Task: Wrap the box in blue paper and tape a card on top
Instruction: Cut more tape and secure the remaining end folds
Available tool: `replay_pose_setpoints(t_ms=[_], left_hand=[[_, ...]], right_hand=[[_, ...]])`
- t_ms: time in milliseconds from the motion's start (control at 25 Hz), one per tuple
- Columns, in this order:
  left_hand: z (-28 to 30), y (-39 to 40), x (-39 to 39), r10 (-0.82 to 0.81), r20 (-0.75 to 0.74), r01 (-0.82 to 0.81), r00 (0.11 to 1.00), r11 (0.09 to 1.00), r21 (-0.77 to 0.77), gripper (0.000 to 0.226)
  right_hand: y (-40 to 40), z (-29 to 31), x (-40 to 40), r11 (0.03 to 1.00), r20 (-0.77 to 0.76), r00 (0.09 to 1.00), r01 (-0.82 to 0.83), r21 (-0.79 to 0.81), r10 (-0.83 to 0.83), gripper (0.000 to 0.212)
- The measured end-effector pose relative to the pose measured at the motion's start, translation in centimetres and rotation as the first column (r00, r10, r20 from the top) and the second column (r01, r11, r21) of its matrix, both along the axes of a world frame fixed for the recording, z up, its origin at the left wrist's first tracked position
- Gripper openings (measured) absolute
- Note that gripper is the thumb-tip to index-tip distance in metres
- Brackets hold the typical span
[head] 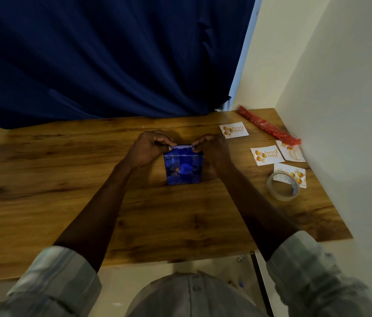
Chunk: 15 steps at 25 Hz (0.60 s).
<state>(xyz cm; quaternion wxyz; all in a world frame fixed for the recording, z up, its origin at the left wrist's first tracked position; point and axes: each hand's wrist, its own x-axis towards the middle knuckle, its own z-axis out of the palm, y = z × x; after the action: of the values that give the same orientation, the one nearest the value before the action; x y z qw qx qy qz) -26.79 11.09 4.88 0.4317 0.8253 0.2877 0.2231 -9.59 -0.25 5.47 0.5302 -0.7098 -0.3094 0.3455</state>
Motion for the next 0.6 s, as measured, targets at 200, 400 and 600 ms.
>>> replay_pose_setpoints(t_ms=[200,400,600], left_hand=[[-0.2,-0.8,-0.2,0.019,-0.013,-0.018,1.000,0.995,0.097,0.016],[0.8,-1.3,0.3,0.018,-0.122,0.003,0.992,0.986,0.169,0.019],[1.6,-1.5,0.7,0.040,-0.174,0.007,0.984,0.965,0.262,0.019]], right_hand=[[-0.1,-0.1,-0.2,1.000,0.040,0.999,0.008,-0.010,-0.008,0.025],[-0.1,-0.3,-0.4,0.999,0.039,0.998,0.038,0.019,-0.039,0.021],[0.2,-0.6,-0.6,0.998,0.062,0.996,0.058,0.029,-0.060,0.024]])
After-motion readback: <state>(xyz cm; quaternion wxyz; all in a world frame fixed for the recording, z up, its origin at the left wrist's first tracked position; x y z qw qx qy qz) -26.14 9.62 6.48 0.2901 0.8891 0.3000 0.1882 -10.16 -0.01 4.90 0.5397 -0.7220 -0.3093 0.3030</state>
